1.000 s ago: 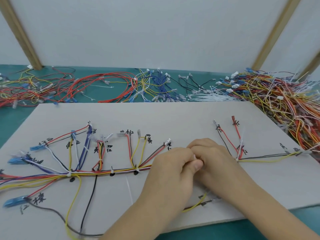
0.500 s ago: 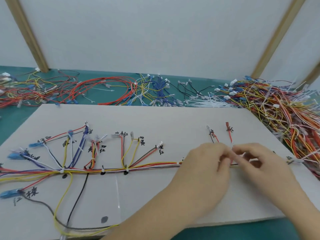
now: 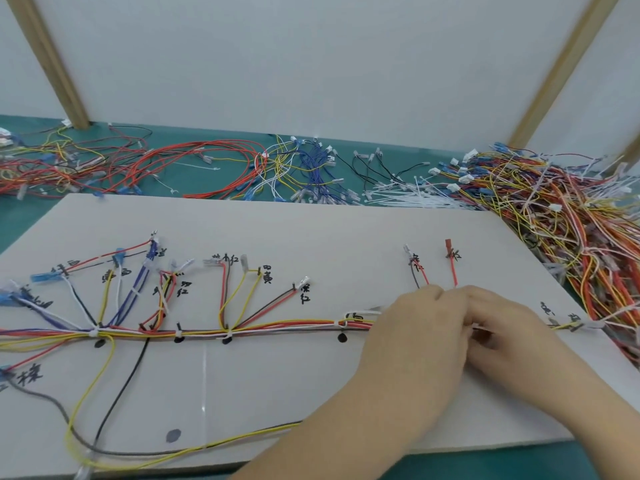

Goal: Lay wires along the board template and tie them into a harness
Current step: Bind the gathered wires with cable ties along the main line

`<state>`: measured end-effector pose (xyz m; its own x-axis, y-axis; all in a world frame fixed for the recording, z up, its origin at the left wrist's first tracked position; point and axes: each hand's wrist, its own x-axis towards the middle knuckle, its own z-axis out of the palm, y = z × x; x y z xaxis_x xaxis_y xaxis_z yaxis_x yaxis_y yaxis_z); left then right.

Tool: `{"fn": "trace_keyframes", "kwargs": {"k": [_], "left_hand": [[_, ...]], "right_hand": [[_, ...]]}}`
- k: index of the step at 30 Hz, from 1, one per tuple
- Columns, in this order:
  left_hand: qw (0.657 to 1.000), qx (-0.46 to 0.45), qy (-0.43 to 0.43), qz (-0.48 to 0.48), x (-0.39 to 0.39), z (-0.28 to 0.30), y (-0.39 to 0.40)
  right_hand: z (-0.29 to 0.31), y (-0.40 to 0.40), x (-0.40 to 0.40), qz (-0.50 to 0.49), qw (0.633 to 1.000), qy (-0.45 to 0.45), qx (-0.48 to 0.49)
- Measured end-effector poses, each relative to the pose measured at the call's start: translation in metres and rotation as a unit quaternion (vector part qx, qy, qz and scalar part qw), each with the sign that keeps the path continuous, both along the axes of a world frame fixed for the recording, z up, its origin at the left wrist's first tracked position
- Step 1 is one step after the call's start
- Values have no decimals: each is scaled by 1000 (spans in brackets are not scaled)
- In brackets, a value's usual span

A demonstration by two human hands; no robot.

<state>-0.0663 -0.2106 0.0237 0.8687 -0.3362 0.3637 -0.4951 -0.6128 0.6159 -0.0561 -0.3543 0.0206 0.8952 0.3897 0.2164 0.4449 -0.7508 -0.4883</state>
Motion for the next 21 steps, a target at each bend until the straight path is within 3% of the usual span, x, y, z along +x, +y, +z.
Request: {"fn": "trace_keyframes", "kwargs": {"k": [7,12,16,21], "left_hand": [[994,58,-72,-57,-14,-2,-2],[990,92,-110,-20,-15,-4,-3],[990,77,-114,-8,-15,-6,-5],[990,18,-137,-4,-12,-8,-3]], "right_hand": [[-3,-3,2,7,1000,-11,-17],[-7,-1,-1,-3,999,-47,-22],[-9,3,-5,-17,999,-45,-23],[-11,12,-10,-58,989,-112,-77]]}}
